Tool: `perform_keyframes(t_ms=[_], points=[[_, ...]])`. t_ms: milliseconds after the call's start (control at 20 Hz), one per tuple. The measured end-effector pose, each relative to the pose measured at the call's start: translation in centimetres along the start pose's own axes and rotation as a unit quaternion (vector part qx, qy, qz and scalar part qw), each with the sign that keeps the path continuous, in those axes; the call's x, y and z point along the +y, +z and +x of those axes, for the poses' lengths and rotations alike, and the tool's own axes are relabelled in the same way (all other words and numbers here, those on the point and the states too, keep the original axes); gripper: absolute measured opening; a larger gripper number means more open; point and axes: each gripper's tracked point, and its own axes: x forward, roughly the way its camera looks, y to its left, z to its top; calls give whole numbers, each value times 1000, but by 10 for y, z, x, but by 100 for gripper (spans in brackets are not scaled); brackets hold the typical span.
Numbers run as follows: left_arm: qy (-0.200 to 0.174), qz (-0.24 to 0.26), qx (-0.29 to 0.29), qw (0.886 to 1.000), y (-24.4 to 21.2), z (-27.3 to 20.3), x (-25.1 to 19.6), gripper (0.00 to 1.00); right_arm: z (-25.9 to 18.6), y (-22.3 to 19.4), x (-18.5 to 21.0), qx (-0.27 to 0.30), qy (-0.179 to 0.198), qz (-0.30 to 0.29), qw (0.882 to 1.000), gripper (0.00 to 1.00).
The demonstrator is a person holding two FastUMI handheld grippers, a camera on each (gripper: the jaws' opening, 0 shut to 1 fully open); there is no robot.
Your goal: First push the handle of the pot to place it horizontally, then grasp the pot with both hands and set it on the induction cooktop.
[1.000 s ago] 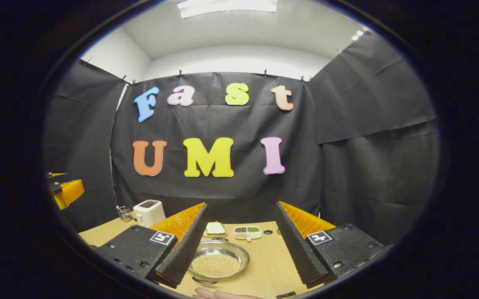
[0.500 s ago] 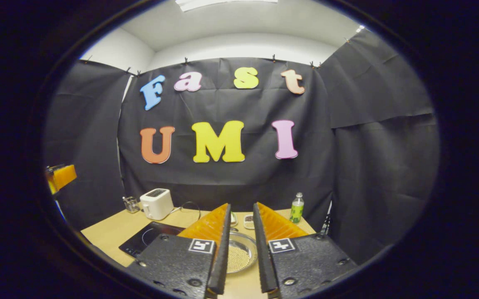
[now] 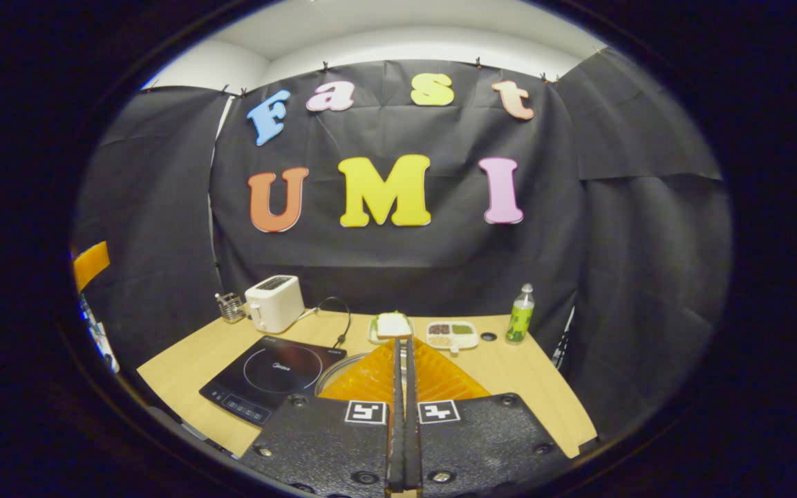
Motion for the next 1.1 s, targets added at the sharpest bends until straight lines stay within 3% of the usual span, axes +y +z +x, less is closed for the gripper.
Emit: perform_keyframes(t_ms=[450, 800, 1000, 1100], points=[[-1, 12, -6, 1000, -4, -14, 7, 95, 45, -89, 37, 131, 39, 10, 991, 4], [-11, 26, -10, 1000, -8, -26, -1, 95, 62, -174, 71, 258, 83, 36, 962, 4], [-16, 29, -18, 999, -5, -32, -3, 95, 67, -200, 89, 290, 99, 46, 951, 0], [-18, 30, -19, 999, -5, -33, -3, 95, 69, -206, 97, 298, 107, 50, 947, 4]])
